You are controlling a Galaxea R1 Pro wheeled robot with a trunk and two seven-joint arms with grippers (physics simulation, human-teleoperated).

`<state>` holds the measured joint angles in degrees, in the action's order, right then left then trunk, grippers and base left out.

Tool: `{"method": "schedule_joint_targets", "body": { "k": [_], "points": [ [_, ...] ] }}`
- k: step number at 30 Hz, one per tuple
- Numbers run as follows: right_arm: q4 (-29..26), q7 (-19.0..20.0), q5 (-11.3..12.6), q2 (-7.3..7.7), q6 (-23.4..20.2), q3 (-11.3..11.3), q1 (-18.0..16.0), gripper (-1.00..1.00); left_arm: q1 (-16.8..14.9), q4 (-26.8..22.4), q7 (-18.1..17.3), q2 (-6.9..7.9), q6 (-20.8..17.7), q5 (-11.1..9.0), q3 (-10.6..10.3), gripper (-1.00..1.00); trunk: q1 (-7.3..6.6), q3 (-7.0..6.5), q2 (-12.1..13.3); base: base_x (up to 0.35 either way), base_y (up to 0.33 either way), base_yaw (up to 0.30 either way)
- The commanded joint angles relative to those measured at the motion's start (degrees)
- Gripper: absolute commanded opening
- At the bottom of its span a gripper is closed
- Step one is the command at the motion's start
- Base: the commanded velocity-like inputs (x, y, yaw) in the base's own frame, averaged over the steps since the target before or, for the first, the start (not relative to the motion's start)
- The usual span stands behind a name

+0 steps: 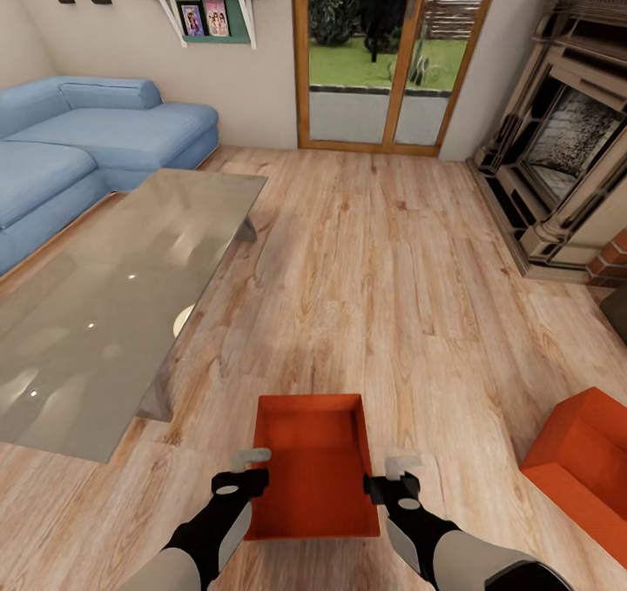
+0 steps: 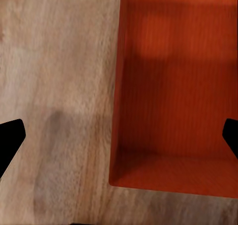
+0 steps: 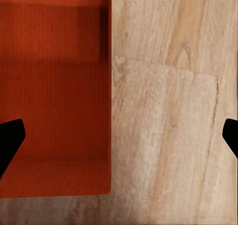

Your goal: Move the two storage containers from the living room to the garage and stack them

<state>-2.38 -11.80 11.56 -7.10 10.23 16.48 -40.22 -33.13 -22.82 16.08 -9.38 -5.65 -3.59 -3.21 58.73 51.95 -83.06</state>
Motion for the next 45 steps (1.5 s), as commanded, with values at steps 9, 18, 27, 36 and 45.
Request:
{"method": "schedule_joint_targets", "body": {
  "k": [9,18,27,36,45],
  "points": [
    [0.6,-0.1,0.6,0.07,0.1,0.5,0.0,1.00,0.0,-0.1,0.4,0.05,0.0,-0.5,-0.4,1.00,0.00,0.03,0.0,0.000,0.000,0.000],
    [0.6,-0.1,0.6,0.02,0.3,0.5,0.0,1.00,0.0,0.0,1.1,-0.02,-0.1,-0.7,-0.1,1.00,0.00,0.03,0.0,0.000,0.000,0.000],
    [0.6,-0.1,0.5,-0.02,0.4,0.5,0.0,1.00,0.0,0.0,1.1,-0.03,-0.1,-0.9,-0.2,1.00,1.32,1.11,-2.4,0.000,0.000,0.000],
    [0.6,1.8,0.5,0.09,0.4,0.5,0.0,1.00,0.0,0.0,1.1,0.04,-0.2,-0.9,-0.1,1.00,3.29,2.73,-6.0,0.000,0.000,0.000],
    [0.6,2.4,0.6,-0.10,0.8,0.5,0.0,1.00,0.0,0.0,0.7,0.07,-0.3,-0.9,0.0,1.00,5.27,4.34,-9.6,0.000,0.000,0.000]
  ]
}}
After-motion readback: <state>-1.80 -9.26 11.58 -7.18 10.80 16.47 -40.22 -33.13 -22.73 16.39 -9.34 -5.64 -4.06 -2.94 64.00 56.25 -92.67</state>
